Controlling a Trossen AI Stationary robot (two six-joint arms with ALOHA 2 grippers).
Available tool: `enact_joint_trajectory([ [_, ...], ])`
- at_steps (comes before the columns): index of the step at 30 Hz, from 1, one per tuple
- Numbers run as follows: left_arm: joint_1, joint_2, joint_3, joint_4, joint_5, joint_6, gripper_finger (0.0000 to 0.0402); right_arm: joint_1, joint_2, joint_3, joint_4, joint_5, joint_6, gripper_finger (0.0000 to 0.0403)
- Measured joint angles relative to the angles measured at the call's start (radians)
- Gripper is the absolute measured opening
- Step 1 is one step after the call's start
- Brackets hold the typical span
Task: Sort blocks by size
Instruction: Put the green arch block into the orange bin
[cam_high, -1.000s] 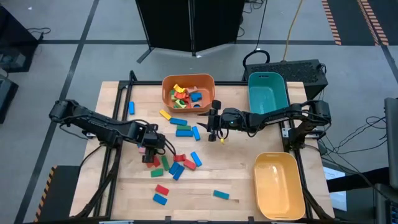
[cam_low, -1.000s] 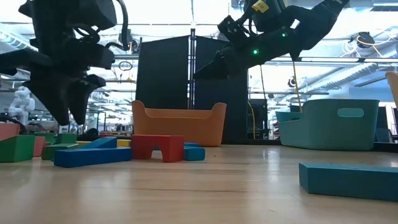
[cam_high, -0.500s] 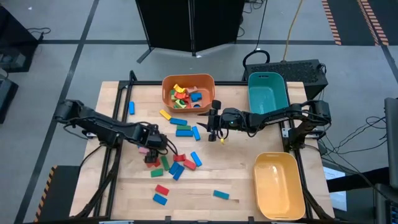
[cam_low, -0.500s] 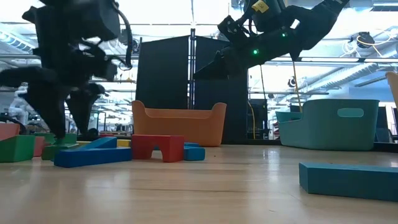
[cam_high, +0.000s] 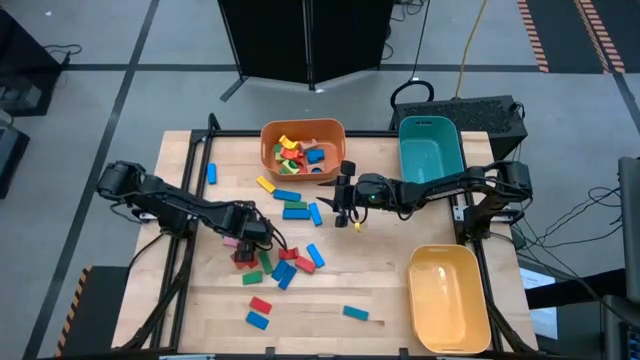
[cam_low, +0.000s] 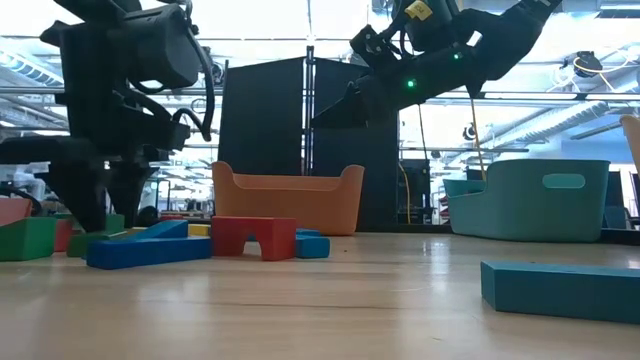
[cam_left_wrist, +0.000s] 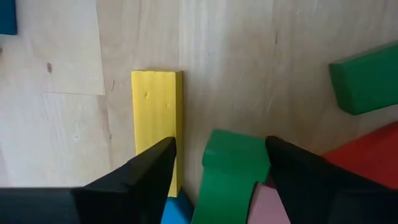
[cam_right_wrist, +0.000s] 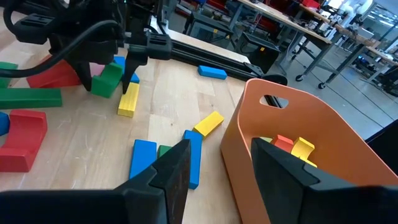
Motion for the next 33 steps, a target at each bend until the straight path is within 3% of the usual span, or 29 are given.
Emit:
enact_joint_trajectory([
  [14,0.001,-0.007,0.0,-0.003,0.005,0.003,0.0175,0.0,0.0,0.0,0.0,0.0,0.0,0.0157],
  [33,0.048,-0.005,0.111,-0.136,0.017,0.05,0.0172,0.0,0.0,0.0,0.001,0.0,-0.003,0.0157],
])
